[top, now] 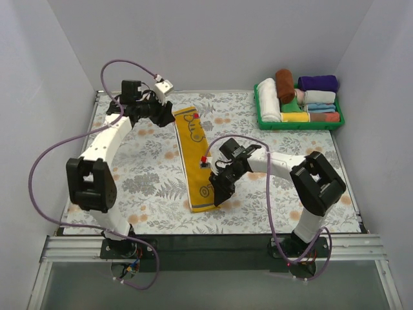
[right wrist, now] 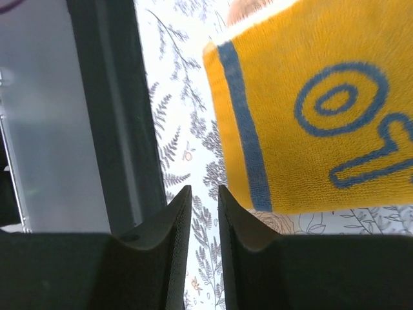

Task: Roll the towels
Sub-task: Fold the towel

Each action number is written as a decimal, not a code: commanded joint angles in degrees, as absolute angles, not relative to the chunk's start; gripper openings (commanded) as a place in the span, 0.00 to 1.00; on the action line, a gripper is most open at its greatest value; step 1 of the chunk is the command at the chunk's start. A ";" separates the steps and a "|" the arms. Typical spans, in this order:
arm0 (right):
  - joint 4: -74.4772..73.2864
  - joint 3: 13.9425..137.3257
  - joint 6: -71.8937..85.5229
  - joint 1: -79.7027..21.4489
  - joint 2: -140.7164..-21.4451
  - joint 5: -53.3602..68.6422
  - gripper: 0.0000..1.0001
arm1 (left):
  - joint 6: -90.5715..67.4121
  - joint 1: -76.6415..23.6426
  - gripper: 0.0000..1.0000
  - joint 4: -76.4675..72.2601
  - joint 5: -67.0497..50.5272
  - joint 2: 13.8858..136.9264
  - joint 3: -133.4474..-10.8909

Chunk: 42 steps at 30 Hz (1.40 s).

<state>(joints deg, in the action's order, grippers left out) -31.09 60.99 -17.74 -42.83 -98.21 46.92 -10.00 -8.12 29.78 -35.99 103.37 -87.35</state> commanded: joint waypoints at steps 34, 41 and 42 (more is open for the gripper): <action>-49.48 65.92 -23.03 -15.82 -87.37 51.33 0.54 | 4.40 -60.29 0.30 22.51 -13.45 76.98 -39.38; -50.10 67.15 -23.38 -15.20 -88.85 51.15 0.53 | 0.88 -61.26 0.29 18.46 -10.46 83.58 -38.76; -50.36 67.58 -23.38 -15.03 -88.86 51.41 0.54 | 1.14 -61.26 0.27 18.37 -10.46 83.84 -38.50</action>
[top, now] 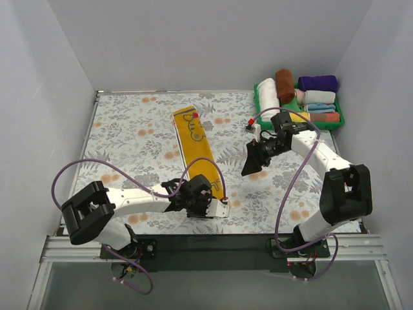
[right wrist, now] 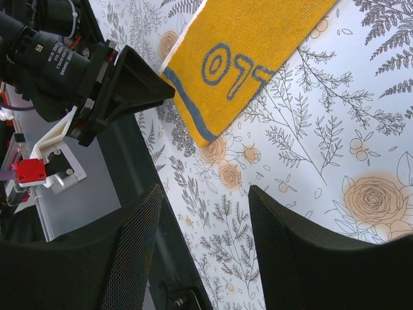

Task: Roll the towels
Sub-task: Fold the towel

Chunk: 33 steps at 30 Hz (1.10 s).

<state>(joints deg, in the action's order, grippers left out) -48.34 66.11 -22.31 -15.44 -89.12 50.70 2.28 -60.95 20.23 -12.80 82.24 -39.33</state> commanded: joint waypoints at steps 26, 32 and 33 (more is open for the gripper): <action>-49.83 69.08 -21.53 -14.85 -87.98 51.59 0.56 | 3.25 -60.82 0.33 20.39 -11.86 88.40 -42.80; -49.92 68.38 -21.97 -14.41 -87.54 51.59 0.54 | 4.48 -58.80 0.19 24.42 -17.22 92.10 -42.63; -50.01 68.29 -22.06 -14.33 -87.45 51.50 0.54 | 5.00 -58.71 0.16 25.13 -18.44 92.46 -42.63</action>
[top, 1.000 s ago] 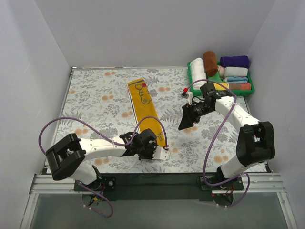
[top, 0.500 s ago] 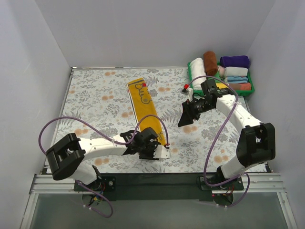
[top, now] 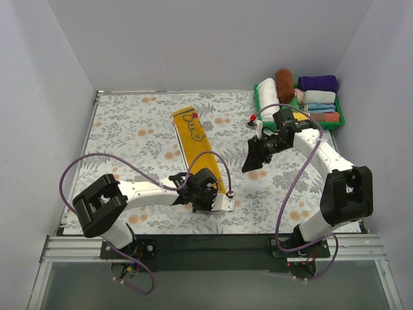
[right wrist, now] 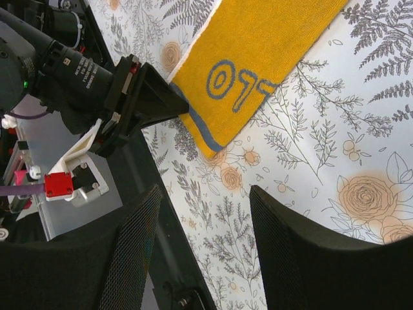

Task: Roll the towels
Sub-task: Fold the towel

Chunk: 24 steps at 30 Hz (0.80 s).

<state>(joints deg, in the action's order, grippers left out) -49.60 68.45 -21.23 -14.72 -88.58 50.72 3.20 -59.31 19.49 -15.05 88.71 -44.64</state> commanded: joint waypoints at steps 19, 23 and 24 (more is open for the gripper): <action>-50.19 67.94 -22.50 -13.71 -87.54 51.59 0.52 | 2.10 -48.36 0.00 40.07 -38.93 89.28 -59.40; -50.27 67.94 -22.67 -13.71 -88.24 52.03 0.52 | 5.70 -39.57 0.00 40.87 -37.97 93.94 -64.59; -50.27 67.94 -22.76 -13.80 -88.24 52.03 0.52 | 6.15 -38.42 0.00 40.78 -37.53 95.00 -66.43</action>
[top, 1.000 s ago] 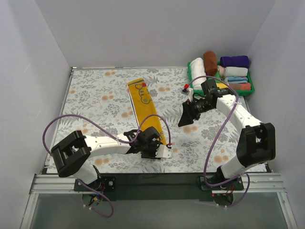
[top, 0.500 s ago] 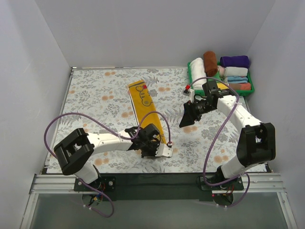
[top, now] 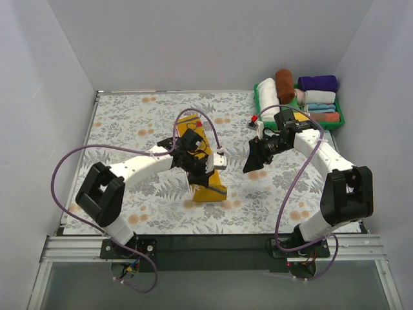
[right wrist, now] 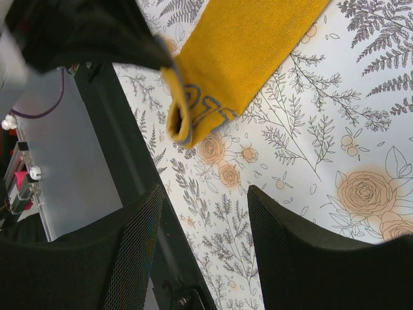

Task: Roll the towels
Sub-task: Fold the towel

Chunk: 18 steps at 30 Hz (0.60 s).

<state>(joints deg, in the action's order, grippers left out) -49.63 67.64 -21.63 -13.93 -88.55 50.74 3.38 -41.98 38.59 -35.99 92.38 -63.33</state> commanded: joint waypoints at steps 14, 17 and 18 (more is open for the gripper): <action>-50.45 66.27 -23.82 -13.71 -88.77 52.47 0.53 | 8.70 -26.37 0.00 34.99 -33.05 107.49 -76.72; -50.36 66.01 -23.91 -13.71 -88.95 52.65 0.53 | 8.96 -25.58 0.00 34.28 -32.61 108.10 -77.52; -50.27 65.92 -23.91 -13.71 -88.95 52.65 0.53 | 8.96 -25.40 0.00 34.28 -32.26 108.37 -77.69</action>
